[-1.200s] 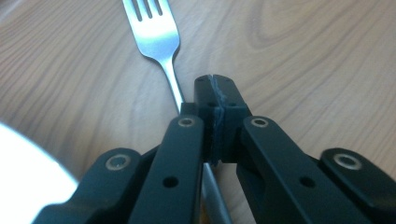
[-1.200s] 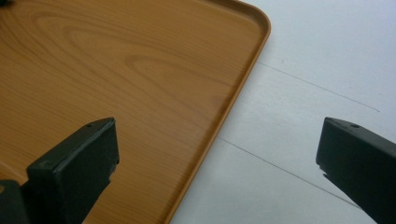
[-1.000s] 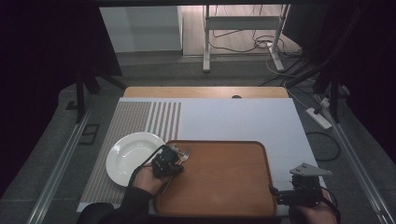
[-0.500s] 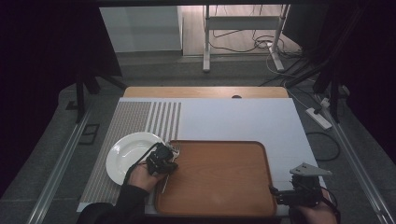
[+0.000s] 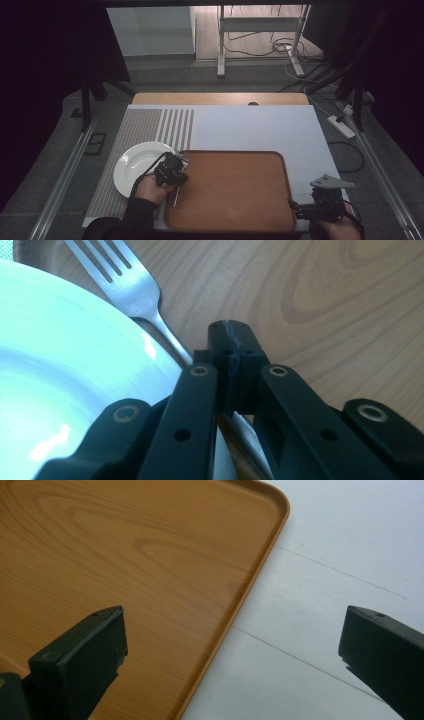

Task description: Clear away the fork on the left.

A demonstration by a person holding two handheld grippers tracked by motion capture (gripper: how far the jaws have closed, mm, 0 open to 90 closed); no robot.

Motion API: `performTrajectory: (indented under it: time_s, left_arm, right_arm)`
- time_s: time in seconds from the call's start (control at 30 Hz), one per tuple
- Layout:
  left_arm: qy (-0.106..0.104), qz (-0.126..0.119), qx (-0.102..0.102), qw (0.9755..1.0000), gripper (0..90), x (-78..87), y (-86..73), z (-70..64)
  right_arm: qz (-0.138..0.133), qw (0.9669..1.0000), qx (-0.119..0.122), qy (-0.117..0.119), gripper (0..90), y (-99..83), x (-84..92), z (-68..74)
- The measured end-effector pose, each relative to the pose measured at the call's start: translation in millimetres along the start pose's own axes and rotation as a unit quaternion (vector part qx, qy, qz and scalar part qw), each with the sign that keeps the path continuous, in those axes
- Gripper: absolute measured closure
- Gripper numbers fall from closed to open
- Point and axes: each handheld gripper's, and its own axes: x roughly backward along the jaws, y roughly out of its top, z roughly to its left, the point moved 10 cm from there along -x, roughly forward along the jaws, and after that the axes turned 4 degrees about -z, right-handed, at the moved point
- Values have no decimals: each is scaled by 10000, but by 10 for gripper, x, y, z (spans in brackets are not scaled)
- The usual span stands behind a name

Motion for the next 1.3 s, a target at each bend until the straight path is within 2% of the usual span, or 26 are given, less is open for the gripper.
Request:
performTrajectory:
  time_s: [0.2, 0.4, 0.6, 0.67, 0.87, 0.93, 1.03, 1.17, 1.3]
  left_arm:
    - [-54, -155, -22, 9999, 824, 25, 54, -43]
    - [-90, -378, -33, 9992, 696, 72, 116, -49]
    - [-75, -587, -131, 9982, 508, 130, 171, -48]
    - [-108, -743, -173, 9970, 431, 169, 195, -51]
    - [-294, -1175, -32, 9926, 194, 288, 244, -14]
    - [-393, -1167, -50, 9924, 124, 302, 224, -20]
    - [-379, -1192, -44, 9921, 32, 304, 199, -11]
    - [-434, -1286, -89, 9907, 0, 316, 148, 3]
    - [-346, -1441, -178, 9888, 0, 355, 107, 57]
  right_arm:
    - [12, 10000, 6, -10, 0, -1, 1, -1]
    - [-4, 10000, -1, -3, 0, 1, 1, 0]
    - [-3, 10000, -2, -5, 0, 1, 1, 0]
    - [-3, 10000, -3, -5, 0, 1, 1, 0]
    - [-5, 10000, -9, -5, 0, 1, 2, -2]
    - [-6, 10000, -10, -4, 0, 1, 2, -3]
    - [-5, 10000, -18, -1, 0, 1, 0, -4]
    - [9, 10000, -23, 2, 0, -1, -1, -4]
    - [18, 10000, -29, -1, 0, -2, -3, -6]
